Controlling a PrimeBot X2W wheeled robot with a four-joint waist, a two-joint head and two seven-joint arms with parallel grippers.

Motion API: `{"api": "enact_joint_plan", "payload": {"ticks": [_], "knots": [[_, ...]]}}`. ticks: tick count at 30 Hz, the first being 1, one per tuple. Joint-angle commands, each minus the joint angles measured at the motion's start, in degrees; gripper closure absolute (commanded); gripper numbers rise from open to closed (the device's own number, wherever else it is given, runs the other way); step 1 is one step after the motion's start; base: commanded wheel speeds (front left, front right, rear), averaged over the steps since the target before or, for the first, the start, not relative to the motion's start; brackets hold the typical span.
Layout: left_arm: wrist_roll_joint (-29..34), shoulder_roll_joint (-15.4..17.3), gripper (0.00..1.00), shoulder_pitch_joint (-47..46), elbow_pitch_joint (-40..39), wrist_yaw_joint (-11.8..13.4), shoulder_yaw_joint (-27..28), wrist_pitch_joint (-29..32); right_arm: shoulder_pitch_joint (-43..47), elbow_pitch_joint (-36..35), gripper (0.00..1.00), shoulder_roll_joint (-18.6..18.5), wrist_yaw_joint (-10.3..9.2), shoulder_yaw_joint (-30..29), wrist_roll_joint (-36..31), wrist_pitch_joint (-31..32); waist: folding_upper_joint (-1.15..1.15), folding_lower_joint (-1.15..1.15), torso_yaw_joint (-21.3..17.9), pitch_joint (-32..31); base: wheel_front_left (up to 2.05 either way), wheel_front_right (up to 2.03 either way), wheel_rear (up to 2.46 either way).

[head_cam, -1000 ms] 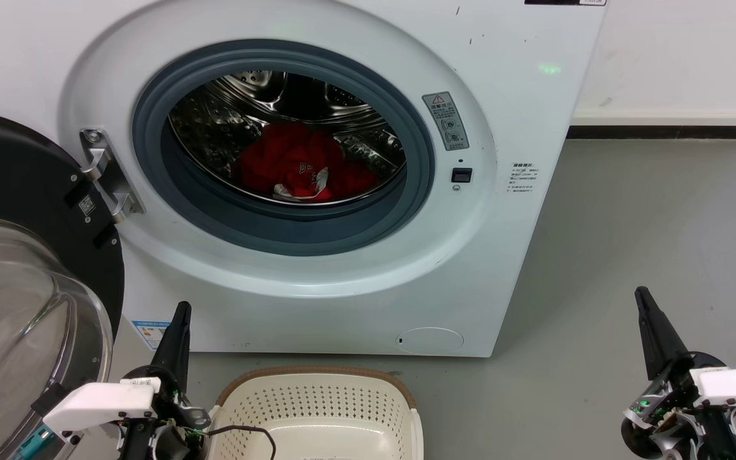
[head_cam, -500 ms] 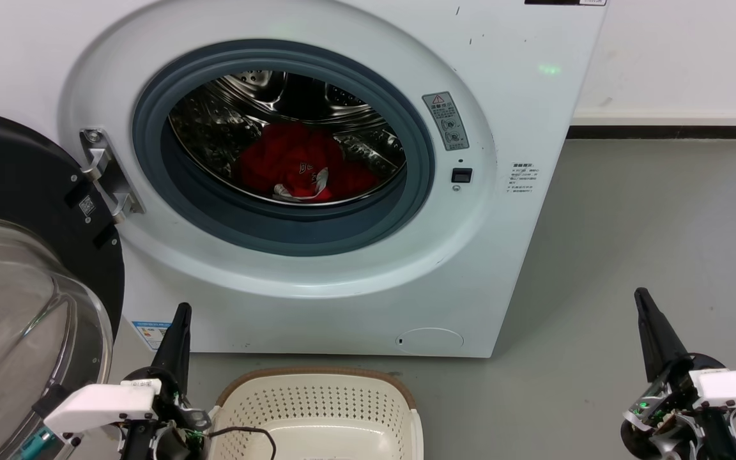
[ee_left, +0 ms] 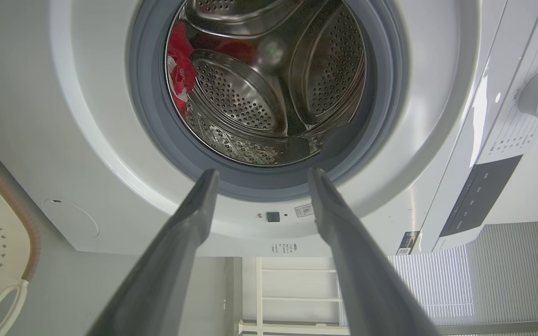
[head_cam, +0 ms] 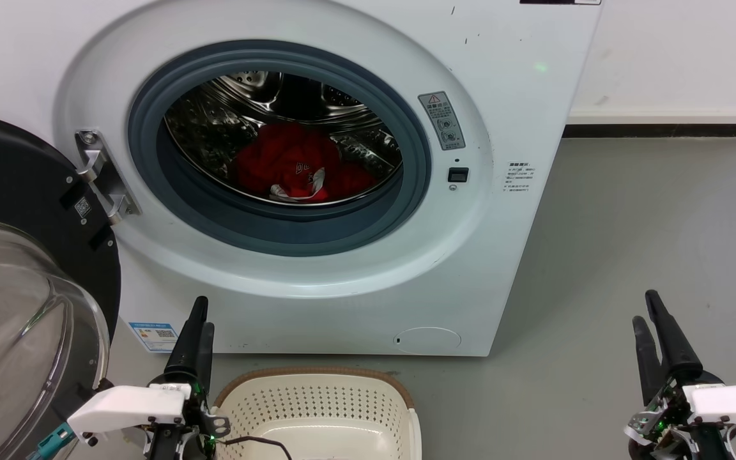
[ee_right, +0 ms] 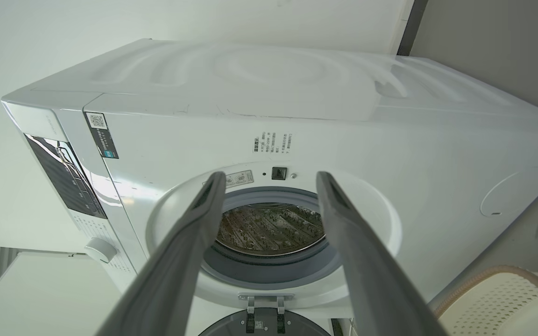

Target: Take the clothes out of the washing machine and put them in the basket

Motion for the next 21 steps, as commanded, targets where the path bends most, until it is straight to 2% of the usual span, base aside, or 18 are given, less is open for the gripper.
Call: {"api": "enact_joint_plan", "payload": {"ticks": [1, 10, 21], "knots": [[2.2, 0.2, 0.0, -1.8, -1.5, 0.0, -0.5, -0.7, -0.5, -1.9, 0.0, -0.1, 0.02, 0.0, -2.3, -0.7, 0.0, 0.0, 0.0, 0.0, 0.0, 0.0, 0.0], [12.6, 0.2, 0.0, -1.8, -3.4, 0.1, -1.8, -2.7, 0.6, -4.6, 0.0, -0.1, 0.02, 0.3, -13.9, -2.7, 0.0, 0.0, -0.2, 0.0, 0.0, 0.0, 0.0], [26.1, 0.2, 0.0, -2.1, -5.2, 1.9, -4.9, -5.2, 2.1, -8.2, 0.0, -0.1, 0.02, 1.3, -30.9, -5.2, 0.0, 0.0, -0.3, -0.1, 0.0, 0.0, 0.0]]}}
